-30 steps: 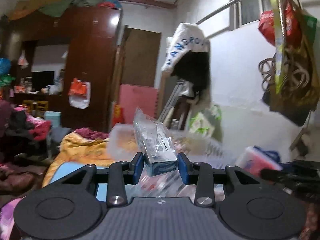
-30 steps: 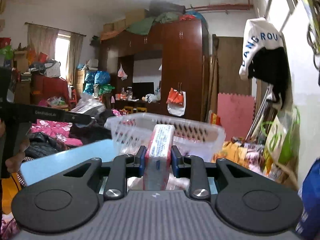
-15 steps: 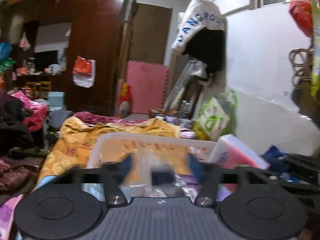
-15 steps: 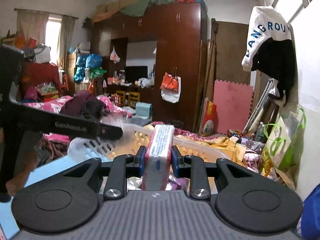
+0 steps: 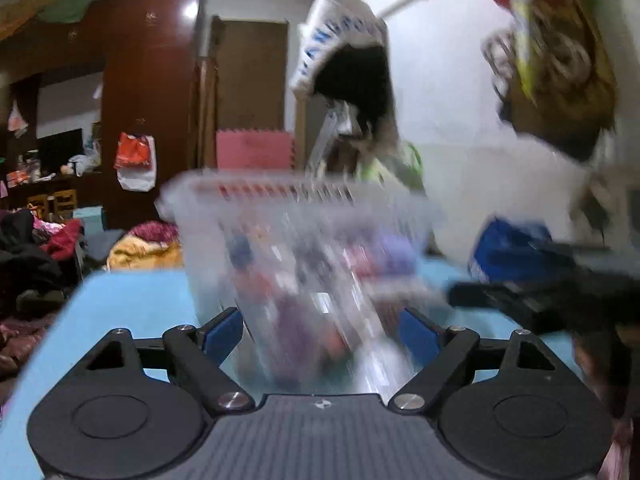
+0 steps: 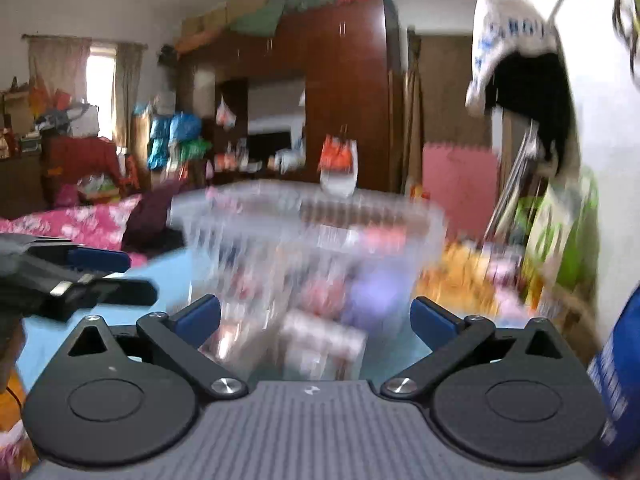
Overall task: Organize objects
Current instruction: 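Grasp the white wrapped cylinder with the left tool while the right tool grasps a clear-bagged box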
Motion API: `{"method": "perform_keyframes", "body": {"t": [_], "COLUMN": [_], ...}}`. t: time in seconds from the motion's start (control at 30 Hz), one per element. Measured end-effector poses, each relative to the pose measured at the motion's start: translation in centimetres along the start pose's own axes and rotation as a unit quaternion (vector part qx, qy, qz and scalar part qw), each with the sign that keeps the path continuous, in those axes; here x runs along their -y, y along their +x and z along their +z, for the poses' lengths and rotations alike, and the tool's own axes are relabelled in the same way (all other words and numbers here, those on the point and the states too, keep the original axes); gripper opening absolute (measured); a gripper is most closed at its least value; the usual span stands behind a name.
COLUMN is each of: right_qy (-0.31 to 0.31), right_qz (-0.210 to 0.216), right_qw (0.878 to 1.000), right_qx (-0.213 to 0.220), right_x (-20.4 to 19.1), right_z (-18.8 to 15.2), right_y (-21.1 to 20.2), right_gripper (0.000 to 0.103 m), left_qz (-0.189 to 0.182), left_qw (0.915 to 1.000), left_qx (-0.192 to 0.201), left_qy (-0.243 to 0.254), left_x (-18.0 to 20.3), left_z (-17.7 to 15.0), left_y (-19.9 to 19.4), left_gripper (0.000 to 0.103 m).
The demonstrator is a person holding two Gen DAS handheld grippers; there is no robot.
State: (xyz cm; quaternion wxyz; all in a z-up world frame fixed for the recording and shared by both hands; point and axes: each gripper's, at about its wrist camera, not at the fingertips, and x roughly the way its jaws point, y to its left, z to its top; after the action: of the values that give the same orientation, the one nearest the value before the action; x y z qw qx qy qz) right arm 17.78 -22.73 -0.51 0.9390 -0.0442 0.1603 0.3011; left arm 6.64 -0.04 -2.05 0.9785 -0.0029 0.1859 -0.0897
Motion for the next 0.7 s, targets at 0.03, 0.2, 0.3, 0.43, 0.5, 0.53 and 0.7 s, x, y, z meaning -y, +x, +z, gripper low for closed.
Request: {"method": "perform_keyframes", "body": {"t": [0.03,0.2,0.3,0.43,0.5,0.53,0.7], "right_qy": [0.0,0.012,0.022,0.033,0.029,0.023,-0.003], "right_qz": [-0.007,-0.013,-0.006,0.001,-0.004,-0.011,-0.038], "right_qw": [1.0,0.999,0.999,0.998,0.999,0.999,0.999], "right_qx": [-0.011,-0.03,-0.045,-0.046,-0.042,-0.04,-0.028], "right_x": [-0.1,-0.1,0.1,0.5,0.4,0.2,-1.3], "right_z": [-0.3,-0.3,-0.5,-1.1,-1.5,-1.8,-2.1], "right_y": [0.6,2.1,2.8,2.0,1.6,1.5,1.4], "right_gripper": [0.103,0.086,0.073,0.038,0.038,0.038,0.037], "left_qz": [-0.002,-0.011,0.001,-0.005,-0.007,-0.007,0.004], "left_qw": [0.9998,0.9991,0.9993,0.999,0.9988,0.9986,0.9983], "left_qx": [-0.017,-0.038,-0.031,-0.038,-0.043,-0.046,-0.055], "left_qy": [0.011,0.018,0.023,0.021,0.025,0.026,0.019], "left_x": [0.7,2.2,2.5,2.8,3.3,3.5,4.4], "left_z": [-0.8,-2.0,-2.3,-2.4,-2.6,-2.7,-2.8], "left_y": [0.4,1.4,1.3,1.8,2.3,2.5,3.7], "left_gripper": [0.088,0.088,0.088,0.088,0.088,0.088,0.088]}}
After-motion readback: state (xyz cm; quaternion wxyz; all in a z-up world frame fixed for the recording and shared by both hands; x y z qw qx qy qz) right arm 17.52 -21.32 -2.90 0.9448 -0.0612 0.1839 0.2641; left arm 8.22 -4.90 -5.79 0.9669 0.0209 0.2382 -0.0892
